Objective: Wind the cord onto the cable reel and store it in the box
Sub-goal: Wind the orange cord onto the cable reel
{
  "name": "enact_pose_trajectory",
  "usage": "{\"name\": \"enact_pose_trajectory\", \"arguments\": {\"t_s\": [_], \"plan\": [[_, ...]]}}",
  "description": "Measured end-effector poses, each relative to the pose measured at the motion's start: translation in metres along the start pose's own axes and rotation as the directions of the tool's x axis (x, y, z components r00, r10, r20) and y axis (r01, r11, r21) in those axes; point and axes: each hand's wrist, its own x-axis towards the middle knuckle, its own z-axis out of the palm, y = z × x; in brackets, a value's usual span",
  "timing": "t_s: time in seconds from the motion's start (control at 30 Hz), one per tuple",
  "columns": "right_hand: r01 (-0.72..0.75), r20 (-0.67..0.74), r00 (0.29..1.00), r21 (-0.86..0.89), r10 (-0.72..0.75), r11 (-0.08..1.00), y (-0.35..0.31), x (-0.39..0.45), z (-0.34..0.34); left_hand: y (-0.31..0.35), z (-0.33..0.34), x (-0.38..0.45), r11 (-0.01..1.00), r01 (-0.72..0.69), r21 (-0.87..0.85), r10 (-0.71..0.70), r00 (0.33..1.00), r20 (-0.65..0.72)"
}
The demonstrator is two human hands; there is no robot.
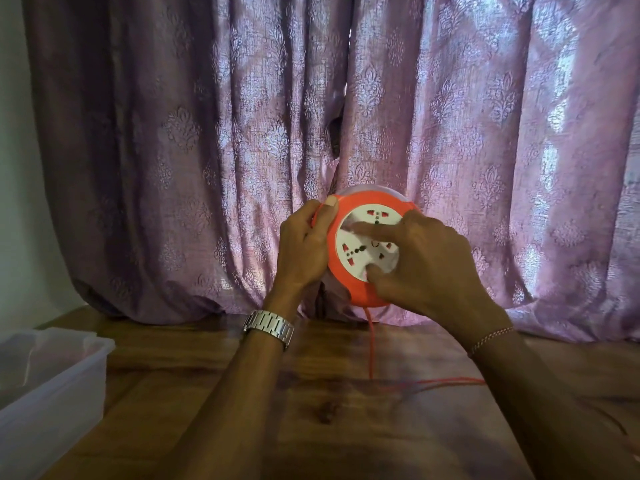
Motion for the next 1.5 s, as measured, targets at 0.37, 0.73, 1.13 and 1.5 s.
{"name": "enact_pose_trajectory", "arguments": {"t_s": [0.37,0.73,1.13,1.5], "plan": [[-0.162,-0.161,0.973,0.049,0.168,0.986,-0.005,0.000,0.008,0.002,0.001,-0.002,1.000,0.011,0.019,-0.011,1.000,0.011],[0.204,0.016,0.978,0.125,-0.208,0.971,0.017,0.007,-0.002,0.003,0.001,-0.004,1.000,-0.006,0.001,0.006,1.000,0.022],[0.233,0.205,0.952,-0.010,-0.226,0.972,0.006,0.005,-0.008,0.001,0.000,-0.003,1.000,0.002,0.014,-0.003,1.000,0.016],[0.063,0.059,0.996,-0.034,-0.061,0.997,0.009,0.002,-0.006,0.001,0.002,-0.002,0.999,-0.016,0.050,0.015,1.000,0.022]]}}
